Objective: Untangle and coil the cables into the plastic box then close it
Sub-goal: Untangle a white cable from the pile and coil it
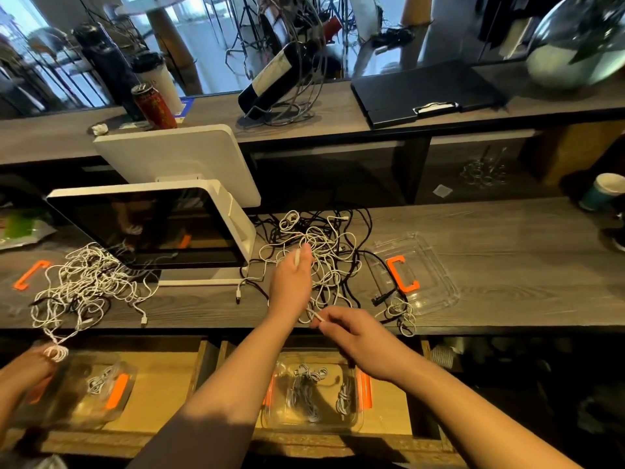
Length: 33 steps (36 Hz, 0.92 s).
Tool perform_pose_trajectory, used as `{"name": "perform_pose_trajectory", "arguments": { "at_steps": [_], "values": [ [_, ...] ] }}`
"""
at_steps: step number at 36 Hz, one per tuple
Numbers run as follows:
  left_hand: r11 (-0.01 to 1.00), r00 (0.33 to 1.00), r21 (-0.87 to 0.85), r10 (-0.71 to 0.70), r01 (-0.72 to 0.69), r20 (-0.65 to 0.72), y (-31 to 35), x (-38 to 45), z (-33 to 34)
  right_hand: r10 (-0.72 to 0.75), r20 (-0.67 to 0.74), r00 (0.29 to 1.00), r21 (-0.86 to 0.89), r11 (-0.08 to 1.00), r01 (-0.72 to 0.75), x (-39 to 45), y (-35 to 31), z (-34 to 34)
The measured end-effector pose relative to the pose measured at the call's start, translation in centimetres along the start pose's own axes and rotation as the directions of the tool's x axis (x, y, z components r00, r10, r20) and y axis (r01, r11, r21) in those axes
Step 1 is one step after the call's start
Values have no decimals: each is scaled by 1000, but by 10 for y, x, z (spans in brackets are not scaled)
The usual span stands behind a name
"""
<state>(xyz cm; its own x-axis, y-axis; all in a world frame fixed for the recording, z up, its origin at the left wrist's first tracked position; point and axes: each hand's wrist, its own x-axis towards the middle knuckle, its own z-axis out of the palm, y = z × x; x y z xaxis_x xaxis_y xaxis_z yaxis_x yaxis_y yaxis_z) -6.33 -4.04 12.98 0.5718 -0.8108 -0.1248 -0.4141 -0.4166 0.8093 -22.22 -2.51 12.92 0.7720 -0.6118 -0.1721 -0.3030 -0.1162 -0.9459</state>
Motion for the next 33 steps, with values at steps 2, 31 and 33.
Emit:
{"name": "perform_pose_trajectory", "arguments": {
  "at_steps": [2, 31, 33],
  "values": [
    [996, 988, 84, -42, 30, 150, -3, 1, 2, -37, -18, 999, -84, 996, 36, 2, -3, -8],
    [950, 803, -290, 83, 115, 591, -11, -16, -21, 232, -85, 969, 346, 919, -190, 17, 19, -60],
    [913, 805, -382, 118, 142, 581, -12, -16, -21, 236, -83, 968, 369, 910, -190, 15, 17, -59]
  ]
}}
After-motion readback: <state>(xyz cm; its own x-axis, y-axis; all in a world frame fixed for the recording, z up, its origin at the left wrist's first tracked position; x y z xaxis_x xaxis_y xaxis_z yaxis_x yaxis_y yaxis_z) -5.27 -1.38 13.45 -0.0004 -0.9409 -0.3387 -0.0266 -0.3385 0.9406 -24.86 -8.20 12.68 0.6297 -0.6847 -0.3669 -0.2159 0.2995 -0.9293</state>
